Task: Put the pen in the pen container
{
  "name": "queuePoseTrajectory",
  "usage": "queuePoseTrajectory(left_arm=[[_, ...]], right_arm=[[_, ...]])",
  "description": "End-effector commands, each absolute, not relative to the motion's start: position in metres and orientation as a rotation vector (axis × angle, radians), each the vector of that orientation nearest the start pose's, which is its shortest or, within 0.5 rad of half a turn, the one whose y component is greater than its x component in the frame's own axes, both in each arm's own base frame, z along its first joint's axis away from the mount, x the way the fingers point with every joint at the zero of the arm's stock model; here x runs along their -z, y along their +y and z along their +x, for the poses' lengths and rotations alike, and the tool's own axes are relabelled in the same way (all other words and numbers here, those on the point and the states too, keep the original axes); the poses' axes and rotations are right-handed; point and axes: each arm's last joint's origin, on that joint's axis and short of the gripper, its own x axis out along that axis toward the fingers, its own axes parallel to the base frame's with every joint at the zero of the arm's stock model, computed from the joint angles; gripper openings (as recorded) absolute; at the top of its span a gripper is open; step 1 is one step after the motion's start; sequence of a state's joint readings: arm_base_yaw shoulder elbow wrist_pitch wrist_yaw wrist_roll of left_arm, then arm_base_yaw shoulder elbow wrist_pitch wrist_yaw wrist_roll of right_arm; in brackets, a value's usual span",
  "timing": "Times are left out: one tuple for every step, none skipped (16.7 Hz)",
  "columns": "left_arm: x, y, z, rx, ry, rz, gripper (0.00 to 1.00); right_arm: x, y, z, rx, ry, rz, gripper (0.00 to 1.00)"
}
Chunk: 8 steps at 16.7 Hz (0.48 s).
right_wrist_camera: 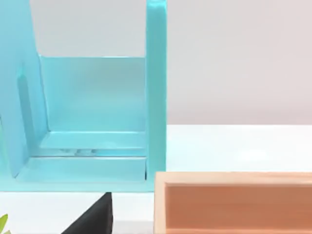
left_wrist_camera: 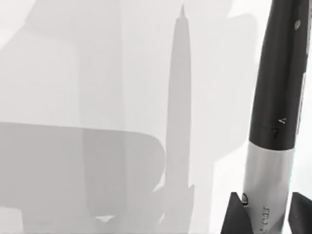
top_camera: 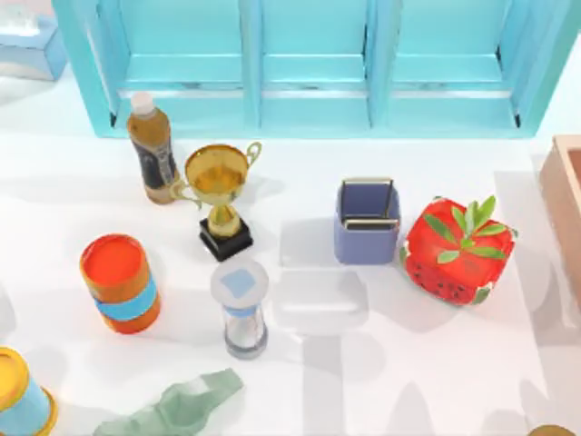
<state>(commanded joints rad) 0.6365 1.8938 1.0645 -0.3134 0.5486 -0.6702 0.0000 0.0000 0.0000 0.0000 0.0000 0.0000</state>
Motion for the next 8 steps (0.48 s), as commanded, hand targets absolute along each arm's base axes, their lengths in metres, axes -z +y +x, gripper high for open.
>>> queuePoseTrajectory(left_arm=[[-0.135, 0.204, 0.286, -0.419, 0.917, -1.260, 0.00], [-0.146, 0.206, 0.274, -0.423, 0.927, -1.263, 0.00], [-0.157, 0.206, 0.261, -0.428, 0.939, -1.267, 0.00], [-0.169, 0.206, 0.247, -0.433, 0.952, -1.273, 0.00], [-0.181, 0.204, 0.233, -0.436, 0.961, -1.278, 0.00], [-0.193, 0.202, 0.220, -0.436, 0.963, -1.280, 0.00], [-0.204, 0.199, 0.207, -0.433, 0.959, -1.279, 0.00], [-0.214, 0.196, 0.196, -0.429, 0.950, -1.276, 0.00]], right_arm=[[-0.160, -0.001, 0.106, 0.000, 0.000, 0.000, 1.00], [-0.160, -0.001, 0.106, 0.000, 0.000, 0.000, 1.00], [-0.160, -0.001, 0.106, 0.000, 0.000, 0.000, 1.00], [-0.160, -0.001, 0.106, 0.000, 0.000, 0.000, 1.00], [-0.160, -0.001, 0.106, 0.000, 0.000, 0.000, 1.00], [-0.160, -0.001, 0.106, 0.000, 0.000, 0.000, 1.00], [-0.160, -0.001, 0.106, 0.000, 0.000, 0.000, 1.00], [-0.160, -0.001, 0.106, 0.000, 0.000, 0.000, 1.00]])
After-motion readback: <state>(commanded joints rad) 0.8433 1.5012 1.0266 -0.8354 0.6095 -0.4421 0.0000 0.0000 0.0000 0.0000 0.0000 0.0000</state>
